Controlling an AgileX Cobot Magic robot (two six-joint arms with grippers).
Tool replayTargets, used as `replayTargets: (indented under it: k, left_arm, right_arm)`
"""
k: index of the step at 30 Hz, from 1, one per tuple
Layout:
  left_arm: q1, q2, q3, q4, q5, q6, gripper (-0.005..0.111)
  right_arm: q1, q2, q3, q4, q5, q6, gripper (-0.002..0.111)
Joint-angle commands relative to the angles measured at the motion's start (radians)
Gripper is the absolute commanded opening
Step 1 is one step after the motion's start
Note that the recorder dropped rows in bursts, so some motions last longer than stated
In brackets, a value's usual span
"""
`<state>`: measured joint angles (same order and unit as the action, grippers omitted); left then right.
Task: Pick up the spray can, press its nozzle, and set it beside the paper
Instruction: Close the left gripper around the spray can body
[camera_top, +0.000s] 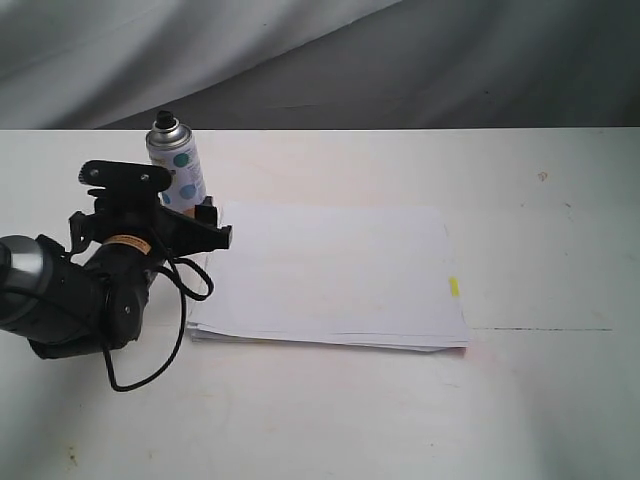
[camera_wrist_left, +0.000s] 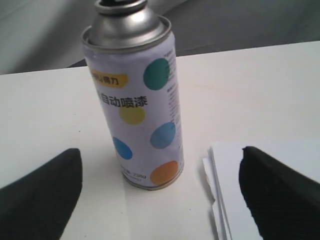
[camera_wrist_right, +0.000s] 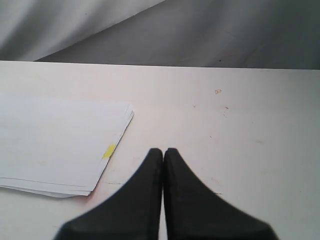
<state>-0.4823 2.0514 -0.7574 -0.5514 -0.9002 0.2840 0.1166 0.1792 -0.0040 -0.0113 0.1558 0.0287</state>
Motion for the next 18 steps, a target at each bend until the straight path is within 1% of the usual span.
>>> replayTargets:
  k: [1,6,10,15,16,18]
  left_arm:
    - [-0.005,0.001,-0.004,-0.031,-0.035,0.003,0.081]
    - [-0.005,0.001,-0.004,-0.031,-0.035,-0.022,0.081]
    - [-0.005,0.001,-0.004,-0.031,0.010,-0.022,0.081]
    - [-0.005,0.001,-0.004,-0.027,0.030,-0.022,0.081]
    - [-0.003,0.001,-0.004,-0.011,0.035,-0.022,0.081]
    - [0.013,0.001,-0.004,0.084,0.044,-0.022,0.081]
  right_arm:
    - [0.001,-0.002,0.004,-0.011,-0.002,0.002,0.000]
    - [0.001,-0.002,0.004,-0.011,-0.002,0.002,0.000]
    - [0.001,-0.002,0.004,-0.011,-0.002,0.002,0.000]
    - [0.001,-0.002,0.004,-0.011,-0.002,0.002,0.000]
    - [0.001,-0.002,0.004,-0.011,-0.002,0.004,0.000]
    - [0.001,-0.002,0.004,-0.011,-0.002,0.004,0.000]
